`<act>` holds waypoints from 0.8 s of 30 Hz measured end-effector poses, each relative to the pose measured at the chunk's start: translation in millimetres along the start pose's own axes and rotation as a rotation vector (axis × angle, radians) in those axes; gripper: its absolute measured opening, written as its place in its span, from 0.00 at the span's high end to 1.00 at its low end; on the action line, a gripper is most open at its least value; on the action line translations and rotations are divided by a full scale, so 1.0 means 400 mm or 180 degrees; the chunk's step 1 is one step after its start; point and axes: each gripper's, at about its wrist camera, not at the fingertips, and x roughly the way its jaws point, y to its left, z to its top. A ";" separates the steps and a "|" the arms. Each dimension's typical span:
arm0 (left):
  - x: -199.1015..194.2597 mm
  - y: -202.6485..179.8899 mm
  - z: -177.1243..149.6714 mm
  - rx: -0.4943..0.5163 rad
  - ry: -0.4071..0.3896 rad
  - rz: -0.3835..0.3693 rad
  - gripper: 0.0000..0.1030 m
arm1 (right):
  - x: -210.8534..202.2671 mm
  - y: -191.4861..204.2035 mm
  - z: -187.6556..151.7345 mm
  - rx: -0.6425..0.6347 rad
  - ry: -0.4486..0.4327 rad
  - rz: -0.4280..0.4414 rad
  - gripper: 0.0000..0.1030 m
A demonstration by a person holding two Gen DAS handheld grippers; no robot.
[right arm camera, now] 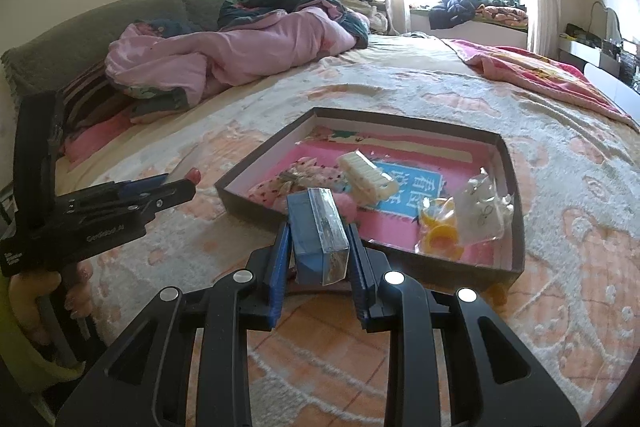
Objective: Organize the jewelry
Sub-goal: 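Carry the clear sleeve and the blue box over the tray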
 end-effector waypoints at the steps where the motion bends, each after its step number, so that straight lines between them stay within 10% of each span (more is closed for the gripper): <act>1: 0.007 -0.001 0.003 -0.0006 0.0010 -0.0011 0.68 | 0.003 -0.006 0.005 0.0008 -0.0006 -0.0017 0.75; 24: 0.145 -0.037 0.083 0.0129 0.0062 0.0014 0.68 | 0.072 -0.150 0.082 0.0166 -0.0131 -0.0413 0.75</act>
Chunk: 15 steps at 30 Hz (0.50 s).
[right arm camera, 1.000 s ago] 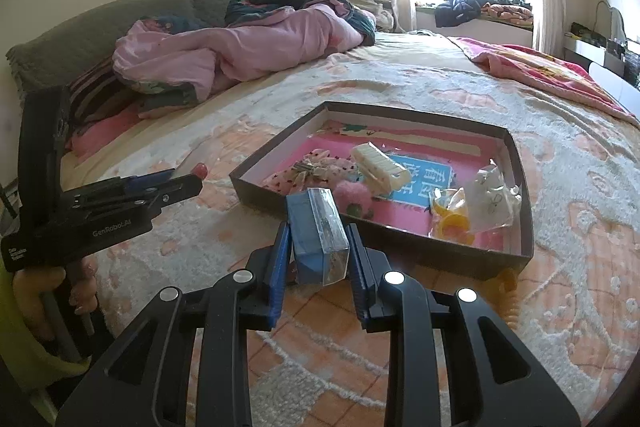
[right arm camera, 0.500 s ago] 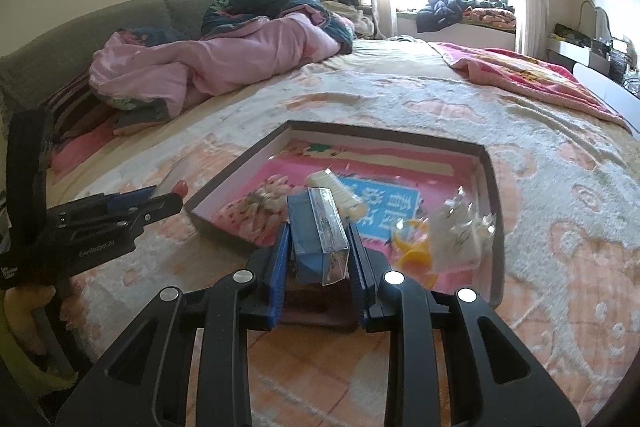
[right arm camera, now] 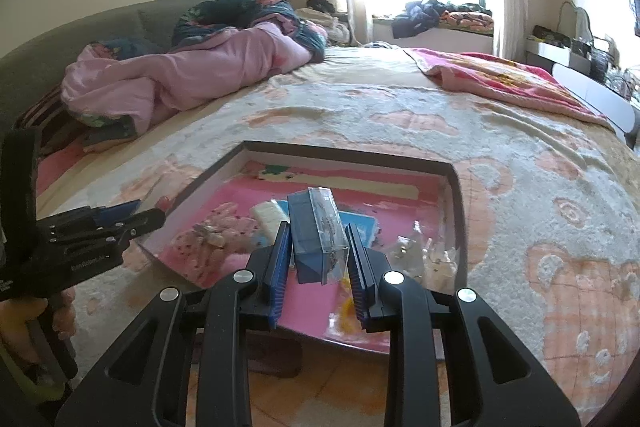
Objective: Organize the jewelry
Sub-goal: 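Carry the clear sleeve and the blue box over the tray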
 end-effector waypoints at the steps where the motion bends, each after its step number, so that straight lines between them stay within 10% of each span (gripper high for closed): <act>1: 0.007 -0.002 0.002 0.0001 0.0009 -0.0007 0.68 | 0.002 -0.005 -0.002 0.0010 0.0010 -0.0016 0.75; 15: 0.093 -0.074 0.018 0.0130 0.0131 -0.0131 0.68 | 0.030 -0.107 -0.031 0.0322 0.0128 -0.0362 0.75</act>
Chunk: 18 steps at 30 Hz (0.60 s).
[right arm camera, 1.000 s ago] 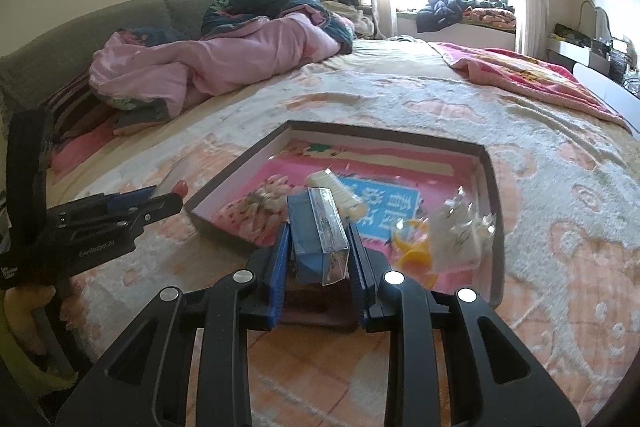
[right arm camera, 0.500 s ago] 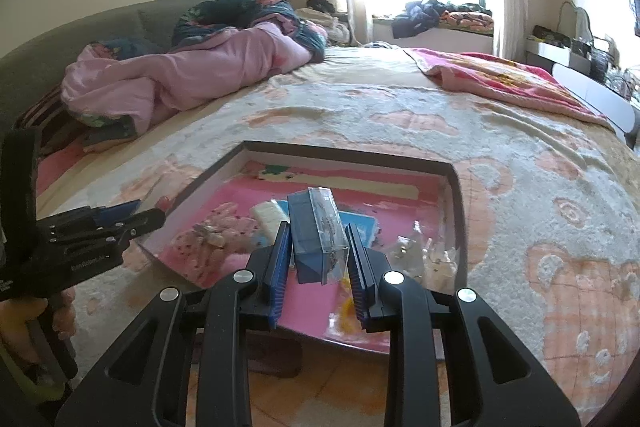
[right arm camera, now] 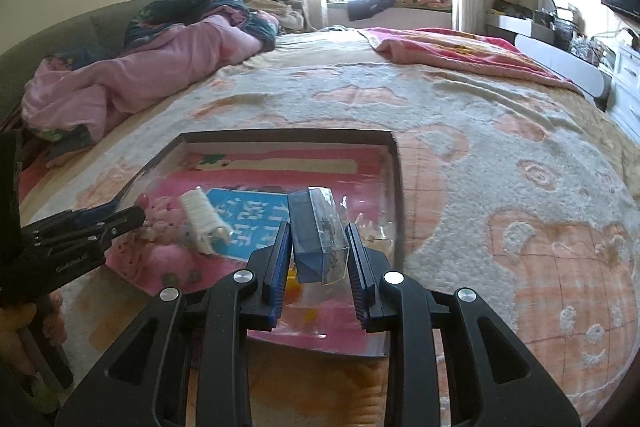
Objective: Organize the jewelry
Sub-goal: 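Carry the clear sleeve and the blue box over the tray, then open the left tool to drop the sleeve while the right tool releases the blue box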
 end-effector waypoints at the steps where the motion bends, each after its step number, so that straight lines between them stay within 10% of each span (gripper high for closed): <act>1: 0.005 -0.004 0.002 0.0010 0.0005 -0.0012 0.68 | 0.000 -0.002 0.000 -0.0001 -0.0005 0.0002 0.75; 18: 0.031 -0.023 0.000 -0.0017 0.0045 -0.0095 0.67 | 0.036 0.064 -0.019 -0.0098 0.0172 0.0334 0.75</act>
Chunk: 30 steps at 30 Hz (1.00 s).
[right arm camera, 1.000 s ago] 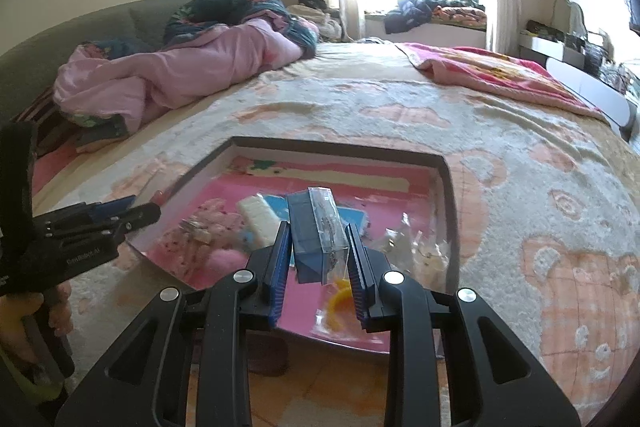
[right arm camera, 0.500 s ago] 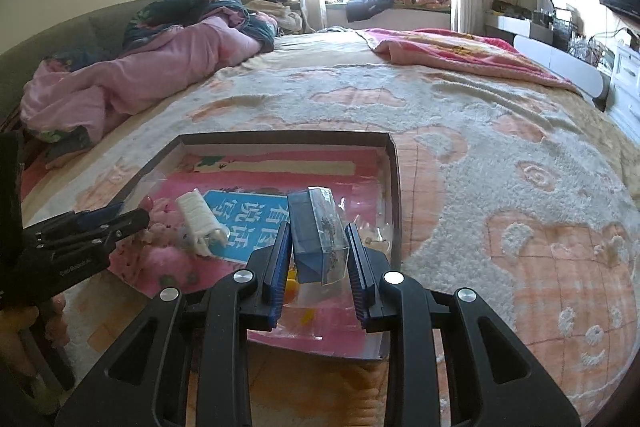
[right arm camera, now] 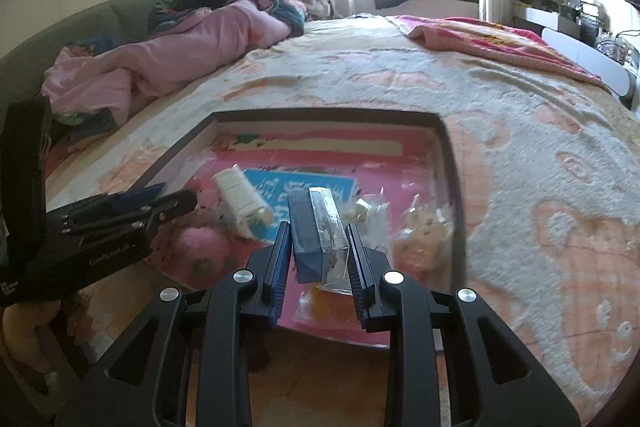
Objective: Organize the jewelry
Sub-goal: 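Open the left tool to drop the sleeve while the right tool releases the blue box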
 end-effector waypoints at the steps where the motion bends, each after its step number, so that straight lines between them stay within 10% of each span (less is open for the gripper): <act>1: -0.001 0.001 -0.001 -0.0003 0.0002 -0.0001 0.67 | 0.001 0.003 -0.002 -0.0010 0.0004 0.0005 0.75; 14: -0.018 0.004 -0.012 0.0004 0.0030 0.0003 0.65 | -0.006 0.011 -0.007 -0.0016 0.0014 0.0015 0.74; 30: -0.106 0.009 -0.025 0.0009 -0.0138 0.0055 0.38 | -0.094 -0.017 -0.002 0.0062 -0.0278 -0.0110 0.52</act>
